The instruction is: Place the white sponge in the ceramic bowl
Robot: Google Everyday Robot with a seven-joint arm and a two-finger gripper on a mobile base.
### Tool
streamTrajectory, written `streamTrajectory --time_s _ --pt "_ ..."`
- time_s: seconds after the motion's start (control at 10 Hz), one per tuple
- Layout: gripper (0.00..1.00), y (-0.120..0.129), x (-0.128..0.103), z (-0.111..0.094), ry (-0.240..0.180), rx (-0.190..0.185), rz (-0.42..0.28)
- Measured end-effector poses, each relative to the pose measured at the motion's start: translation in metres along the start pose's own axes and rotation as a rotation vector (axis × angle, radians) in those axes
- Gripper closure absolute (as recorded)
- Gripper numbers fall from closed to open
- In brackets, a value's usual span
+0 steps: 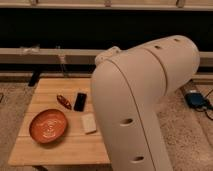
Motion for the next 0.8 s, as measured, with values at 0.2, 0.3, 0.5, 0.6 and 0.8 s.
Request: streamTrajectory --time_s 0.2,0.3,0.5,0.6,0.8 --pt "0.28 0.0 0.0 0.0 0.0 0.0 0.0" --pt "0.28 0.0 0.0 0.0 0.0 0.0 0.0" --pt "0.28 0.001 0.0 0.0 0.0 -0.002 0.0" --pt "0.28 0.003 0.002 0.0 0.004 -0.007 -0.018" --pt "0.28 0.016 0.026 0.001 0.036 -0.02 -0.087"
